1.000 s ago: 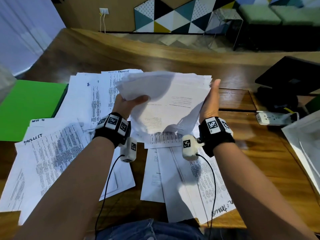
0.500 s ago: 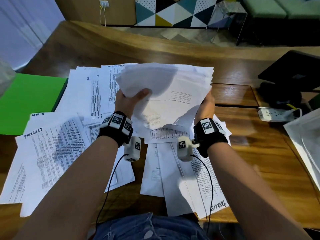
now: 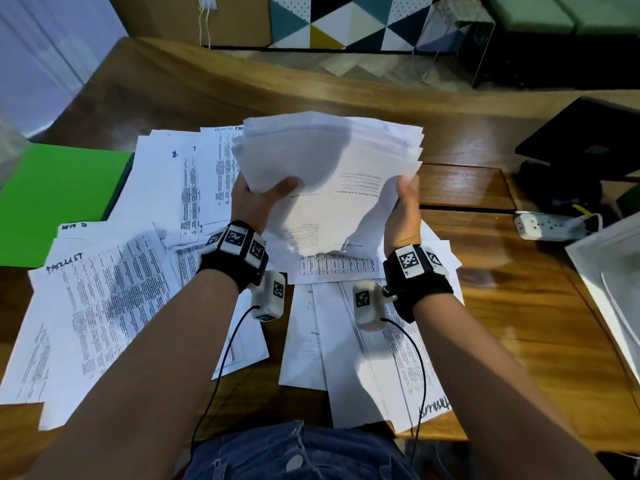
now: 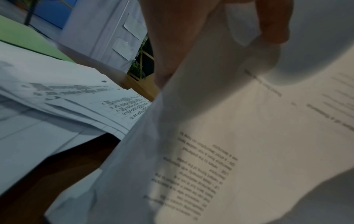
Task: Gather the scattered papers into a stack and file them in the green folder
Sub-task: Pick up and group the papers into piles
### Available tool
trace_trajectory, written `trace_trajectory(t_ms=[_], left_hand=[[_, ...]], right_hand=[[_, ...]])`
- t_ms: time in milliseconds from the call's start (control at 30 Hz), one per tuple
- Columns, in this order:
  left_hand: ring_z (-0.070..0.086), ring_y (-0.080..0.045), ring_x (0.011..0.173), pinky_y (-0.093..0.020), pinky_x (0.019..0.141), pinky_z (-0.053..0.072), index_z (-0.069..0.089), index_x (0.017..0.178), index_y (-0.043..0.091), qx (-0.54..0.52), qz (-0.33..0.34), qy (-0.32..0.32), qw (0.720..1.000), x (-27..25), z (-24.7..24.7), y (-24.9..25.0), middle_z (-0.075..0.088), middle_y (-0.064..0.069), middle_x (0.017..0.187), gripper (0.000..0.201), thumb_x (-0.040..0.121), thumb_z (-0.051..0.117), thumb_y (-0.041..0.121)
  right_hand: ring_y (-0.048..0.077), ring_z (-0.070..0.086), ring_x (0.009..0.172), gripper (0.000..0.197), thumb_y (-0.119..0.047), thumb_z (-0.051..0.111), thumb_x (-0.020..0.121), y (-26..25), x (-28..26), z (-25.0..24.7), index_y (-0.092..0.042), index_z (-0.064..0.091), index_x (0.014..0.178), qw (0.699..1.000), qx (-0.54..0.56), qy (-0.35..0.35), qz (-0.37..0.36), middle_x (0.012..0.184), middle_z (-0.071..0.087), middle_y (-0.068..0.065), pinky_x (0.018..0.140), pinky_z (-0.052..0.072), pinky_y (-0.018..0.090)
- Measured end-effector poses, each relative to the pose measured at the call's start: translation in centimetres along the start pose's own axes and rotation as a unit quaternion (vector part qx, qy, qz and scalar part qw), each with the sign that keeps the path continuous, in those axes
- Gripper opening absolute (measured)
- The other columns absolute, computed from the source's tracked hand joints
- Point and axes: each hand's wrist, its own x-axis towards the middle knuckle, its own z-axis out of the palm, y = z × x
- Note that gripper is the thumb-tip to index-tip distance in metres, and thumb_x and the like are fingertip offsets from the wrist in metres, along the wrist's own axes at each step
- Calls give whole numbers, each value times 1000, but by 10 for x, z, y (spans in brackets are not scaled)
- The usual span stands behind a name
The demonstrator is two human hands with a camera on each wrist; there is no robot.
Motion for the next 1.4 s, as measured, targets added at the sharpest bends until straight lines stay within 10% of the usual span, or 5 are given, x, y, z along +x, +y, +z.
trace_trajectory(t_ms=[233, 667, 867, 1000, 1400], left_hand=[[58, -18, 74, -28, 67, 51, 65, 84, 10, 22, -30, 26, 999, -8, 5, -1, 63, -7, 84, 28, 59, 77, 8], [57, -22, 85, -34, 78, 49, 64, 106, -1, 108, -58, -18, 992, -7, -7, -20, 62, -12, 93, 37, 72, 77, 6], [65, -17, 76, -5, 46, 46, 66, 105, -4, 165, -25, 10, 986, 14, -5, -12, 65, -8, 85, 28, 80, 70, 7], [52, 15, 43, -5, 47, 41, 59, 71, 17, 215, -69, 0, 974, 28, -19, -13, 59, 21, 44, 15, 66, 73, 15], [62, -36, 108, -35, 83, 48, 59, 115, -8, 335, -213, 111, 911, 52, -81, -60, 64, -21, 106, 37, 79, 64, 0]], right_hand=[[9, 55, 99, 59, 19, 41, 80, 8, 2, 2, -14, 46, 129, 994, -109, 0, 7, 117, 55, 5, 91, 49, 27], [15, 56, 92, 44, 8, 46, 87, 33, 11, -17, -6, 41, 128, 957, -286, -36, 30, 97, 56, -1, 85, 46, 20], [12, 36, 57, 32, -10, 53, 92, 32, 29, 1, -22, 36, 68, 924, -383, -9, -7, 62, 37, -2, 52, 27, 24], [21, 52, 81, 20, -18, 59, 87, 40, 39, 11, -4, 55, 102, 882, -459, -80, 74, 82, 57, 7, 68, 36, 22], [35, 48, 126, 77, -26, 65, 78, 72, 87, -50, -3, 29, 142, 761, -546, 73, 343, 144, 38, 19, 102, 45, 45]])
